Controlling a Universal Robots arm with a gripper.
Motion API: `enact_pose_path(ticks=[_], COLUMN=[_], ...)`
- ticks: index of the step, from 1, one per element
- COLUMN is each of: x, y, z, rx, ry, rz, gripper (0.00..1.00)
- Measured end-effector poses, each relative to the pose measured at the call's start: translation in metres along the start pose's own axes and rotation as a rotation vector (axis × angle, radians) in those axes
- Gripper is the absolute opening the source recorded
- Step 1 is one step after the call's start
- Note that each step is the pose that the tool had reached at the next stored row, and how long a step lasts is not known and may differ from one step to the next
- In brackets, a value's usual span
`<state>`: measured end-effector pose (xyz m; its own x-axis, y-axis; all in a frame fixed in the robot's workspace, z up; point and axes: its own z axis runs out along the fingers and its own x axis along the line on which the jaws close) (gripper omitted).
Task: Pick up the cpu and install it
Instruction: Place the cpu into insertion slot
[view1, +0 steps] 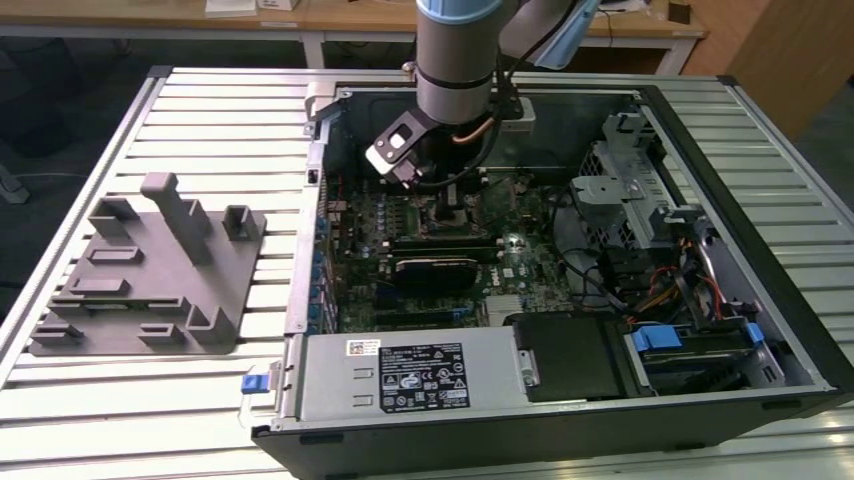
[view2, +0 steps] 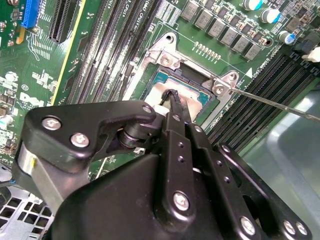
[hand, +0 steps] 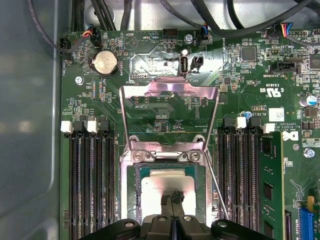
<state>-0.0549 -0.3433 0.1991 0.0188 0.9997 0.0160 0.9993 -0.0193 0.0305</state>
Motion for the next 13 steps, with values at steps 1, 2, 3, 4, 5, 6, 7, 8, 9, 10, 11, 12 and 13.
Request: enact_pose_path(ticks=[1, 2, 3, 4, 5, 6, 7, 8, 9, 10, 11, 12, 13], x=[0.0000, 0.0000, 0.0000, 0.0000, 0.0000, 0.0000, 0.0001, 0.0001, 0.0000, 0.0001, 0.0001, 0.0001, 0.0000], y=[0.0000, 0.0000, 0.0000, 0.0000, 0.0000, -0.0001, -0.0002, -0.0002, -0.0002, -0.0002, -0.0002, -0.0005, -0.0014], z=[0.0002, 0.0004, 0.0005, 0.0007, 0.0008, 0.0009, 0.0009, 0.0009, 0.0009, 0.0009, 0.0009, 0.0009, 0.0009], rx=[0.0001, 0.0001, 0.0001, -0.0001, -0.0002, -0.0004, -0.0005, -0.0005, -0.0005, -0.0005, -0.0005, -0.0007, -0.0007], ry=[-0.0001, -0.0003, -0.0004, -0.0004, -0.0004, -0.0002, -0.0003, -0.0003, -0.0003, -0.0003, -0.0003, -0.0001, 0.0007], rz=[0.000, 0.001, 0.004, 0.009, 0.013, 0.016, 0.018, 0.019, 0.019, 0.019, 0.019, 0.019, 0.019], gripper=[0.11, 0.11, 0.11, 0.11, 0.11, 0.11, 0.11, 0.11, 0.11, 0.11, 0.11, 0.11, 0.11])
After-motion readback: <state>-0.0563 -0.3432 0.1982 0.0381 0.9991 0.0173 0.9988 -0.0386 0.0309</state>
